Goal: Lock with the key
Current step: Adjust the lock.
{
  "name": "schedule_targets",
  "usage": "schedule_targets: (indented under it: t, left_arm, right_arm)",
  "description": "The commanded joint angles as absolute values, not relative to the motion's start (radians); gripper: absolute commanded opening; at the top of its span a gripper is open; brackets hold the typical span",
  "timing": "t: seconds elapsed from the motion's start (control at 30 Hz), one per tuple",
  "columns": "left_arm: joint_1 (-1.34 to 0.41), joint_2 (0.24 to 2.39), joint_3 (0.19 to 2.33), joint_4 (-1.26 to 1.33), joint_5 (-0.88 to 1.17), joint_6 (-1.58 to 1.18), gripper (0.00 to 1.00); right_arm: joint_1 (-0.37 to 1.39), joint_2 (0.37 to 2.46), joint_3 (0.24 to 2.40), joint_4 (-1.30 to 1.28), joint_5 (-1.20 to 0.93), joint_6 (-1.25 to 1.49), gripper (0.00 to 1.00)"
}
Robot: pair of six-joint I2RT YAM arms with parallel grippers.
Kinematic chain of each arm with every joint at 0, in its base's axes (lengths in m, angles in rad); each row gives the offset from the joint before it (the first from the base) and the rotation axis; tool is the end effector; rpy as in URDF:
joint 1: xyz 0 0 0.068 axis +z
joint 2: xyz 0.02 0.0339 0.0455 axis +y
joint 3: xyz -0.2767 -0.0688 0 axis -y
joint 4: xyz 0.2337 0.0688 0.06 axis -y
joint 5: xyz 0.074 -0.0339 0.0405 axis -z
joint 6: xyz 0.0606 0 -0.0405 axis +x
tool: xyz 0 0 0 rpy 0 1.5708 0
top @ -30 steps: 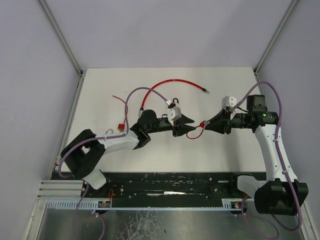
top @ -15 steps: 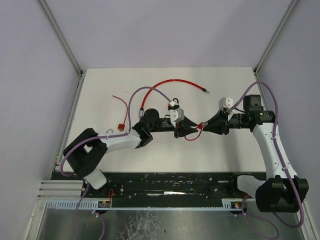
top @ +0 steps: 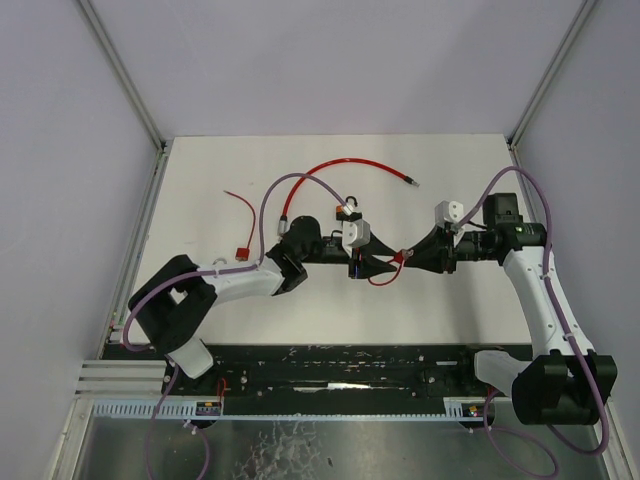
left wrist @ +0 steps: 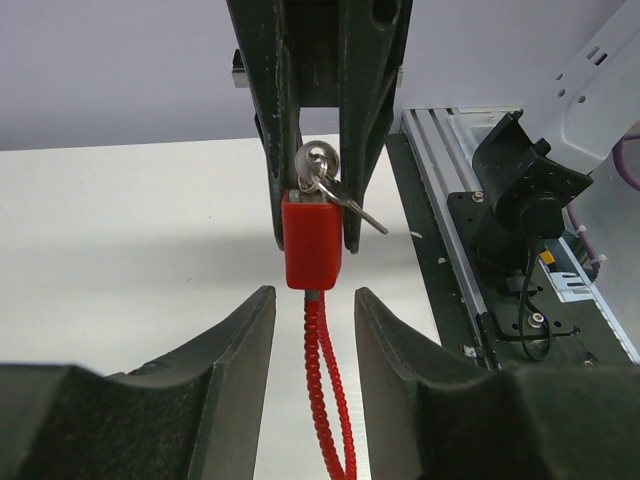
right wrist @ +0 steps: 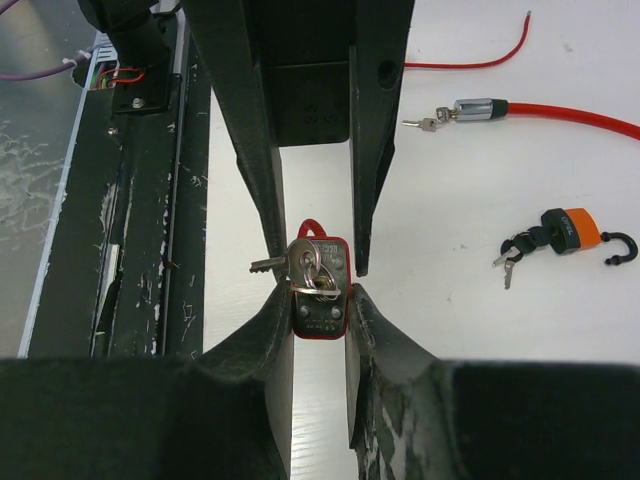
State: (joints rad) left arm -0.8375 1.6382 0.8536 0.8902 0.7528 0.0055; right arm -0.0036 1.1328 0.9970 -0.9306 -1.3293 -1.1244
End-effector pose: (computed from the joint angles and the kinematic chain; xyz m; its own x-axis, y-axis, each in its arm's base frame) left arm 0.2128 -0.2982 0.2794 0.0760 -0.0784 -0.9940 0.9969 -0.0162 0.0775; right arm 0.1853 0.0582 0.3144 0.0445 -0.2159 -0.9754 -0.9919 0.1068 -0.0689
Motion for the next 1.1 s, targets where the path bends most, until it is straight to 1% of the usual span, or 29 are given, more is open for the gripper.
schedule_targets:
  t: [0.0, 0.13, 0.77, 1.07]
  left_arm:
    - [-0.844, 1.649, 0.881, 0.894, 0.752, 0.010, 0.35]
    - [-0.844, 1.654, 0.891, 0.880, 0.752, 0.007, 0.33]
    - [-0.845, 1.640, 0.857, 0.966, 0.782, -0.019, 0.37]
    - [-0.844, 1.650, 0.869, 0.957, 0.781, -0.029, 0.32]
  right_arm:
    - [0.016, 1.133, 0.999, -0.954, -1.387, -1.174, 0.00]
    - [0.019, 1.129, 0.999, -0.967, -1.394, -1.190, 0.00]
    - [0.030, 1.152, 0.993, -0.961, -1.369, -1.203, 0.00]
    - [0.041, 1.152, 0.989, -0.955, -1.365, -1.204, 0.00]
